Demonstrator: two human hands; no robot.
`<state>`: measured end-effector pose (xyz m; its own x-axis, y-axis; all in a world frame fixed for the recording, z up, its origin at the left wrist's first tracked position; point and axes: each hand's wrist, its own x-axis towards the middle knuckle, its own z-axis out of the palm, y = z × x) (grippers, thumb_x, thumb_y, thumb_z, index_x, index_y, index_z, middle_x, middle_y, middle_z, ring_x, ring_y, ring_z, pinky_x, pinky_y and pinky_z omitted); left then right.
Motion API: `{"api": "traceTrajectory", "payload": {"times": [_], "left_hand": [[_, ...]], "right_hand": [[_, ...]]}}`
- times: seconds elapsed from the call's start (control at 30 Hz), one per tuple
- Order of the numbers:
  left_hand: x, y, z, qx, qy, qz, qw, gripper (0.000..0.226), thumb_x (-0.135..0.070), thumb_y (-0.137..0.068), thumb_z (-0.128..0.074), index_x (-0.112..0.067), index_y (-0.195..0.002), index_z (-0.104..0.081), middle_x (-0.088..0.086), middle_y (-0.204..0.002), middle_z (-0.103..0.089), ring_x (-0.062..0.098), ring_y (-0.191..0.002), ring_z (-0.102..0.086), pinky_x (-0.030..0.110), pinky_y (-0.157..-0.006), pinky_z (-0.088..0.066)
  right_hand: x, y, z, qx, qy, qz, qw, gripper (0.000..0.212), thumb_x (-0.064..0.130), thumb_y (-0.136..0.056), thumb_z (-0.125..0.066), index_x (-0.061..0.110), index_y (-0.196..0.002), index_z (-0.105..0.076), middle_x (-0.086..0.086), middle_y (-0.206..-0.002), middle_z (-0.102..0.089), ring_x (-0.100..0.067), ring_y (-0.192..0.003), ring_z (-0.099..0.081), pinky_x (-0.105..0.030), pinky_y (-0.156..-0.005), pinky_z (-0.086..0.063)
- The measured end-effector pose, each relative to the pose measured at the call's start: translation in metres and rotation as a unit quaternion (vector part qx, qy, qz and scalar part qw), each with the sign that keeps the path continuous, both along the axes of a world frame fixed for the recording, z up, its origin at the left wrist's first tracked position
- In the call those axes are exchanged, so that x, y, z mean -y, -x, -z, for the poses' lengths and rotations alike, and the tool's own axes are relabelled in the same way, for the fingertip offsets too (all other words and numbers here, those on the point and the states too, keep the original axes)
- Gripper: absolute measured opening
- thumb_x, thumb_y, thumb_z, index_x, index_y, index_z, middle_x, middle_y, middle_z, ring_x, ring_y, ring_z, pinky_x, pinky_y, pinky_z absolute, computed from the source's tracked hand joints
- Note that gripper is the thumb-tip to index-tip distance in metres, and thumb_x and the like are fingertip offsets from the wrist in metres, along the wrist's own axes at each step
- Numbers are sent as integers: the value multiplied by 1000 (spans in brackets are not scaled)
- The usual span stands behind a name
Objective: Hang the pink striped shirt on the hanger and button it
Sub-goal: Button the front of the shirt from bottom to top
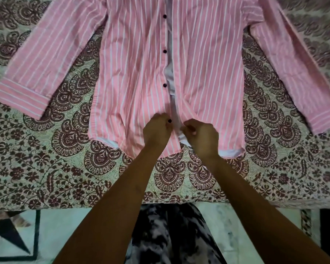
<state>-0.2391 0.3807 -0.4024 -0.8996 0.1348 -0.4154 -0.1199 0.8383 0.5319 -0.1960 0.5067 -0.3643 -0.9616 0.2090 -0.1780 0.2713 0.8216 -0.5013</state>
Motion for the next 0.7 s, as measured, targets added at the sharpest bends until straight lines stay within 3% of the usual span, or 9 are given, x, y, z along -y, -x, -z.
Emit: {"api": "traceTrajectory", "payload": {"times": [0.1,0.27,0.43,0.53,0.7], "left_hand": [[-6,4,2,-7,39,10,999,22,-17,-88,-50,-11,-107,-59,10,-111,-58,30,-102,-59,38,-78,-49],[-6,13,-2,18,4,2,1000,13,-15,-82,-58,-8,-91,-64,12,-99,-66,30,-97,-61,34,-76,-47],[9,10,-13,34,-119,-111,986,6,-4,-73,-64,-6,-79,-65,4,-71,-62,14,-69,-56,21,-67,-40],[10,7,-21,53,-152,-118,980,7,-3,-73,-67,-5,-79,-65,4,-75,-65,17,-70,-57,25,-76,-46],[13,4,-27,64,-160,-145,974,7,-3,-72,-67,-9,-77,-67,4,-75,-68,28,-80,-66,40,-84,-52]], "right_hand": [[7,-4,19,78,131,164,974,13,21,-77,-70,10,-85,-72,-12,-82,-73,-26,-82,-68,-28,-69,-46],[15,-1,24,81,190,223,953,13,14,-74,-74,4,-80,-71,-6,-69,-66,-14,-66,-57,-9,-56,-35],[24,1,27,69,261,265,926,10,7,-78,-69,1,-84,-71,-11,-71,-66,-10,-64,-55,-20,-69,-40],[32,0,29,58,323,292,898,7,5,-79,-66,2,-84,-70,-5,-67,-61,-7,-58,-50,-27,-70,-43],[43,0,29,46,377,323,867,7,5,-79,-66,11,-82,-69,3,-59,-57,-4,-53,-46,-27,-66,-40]]}}
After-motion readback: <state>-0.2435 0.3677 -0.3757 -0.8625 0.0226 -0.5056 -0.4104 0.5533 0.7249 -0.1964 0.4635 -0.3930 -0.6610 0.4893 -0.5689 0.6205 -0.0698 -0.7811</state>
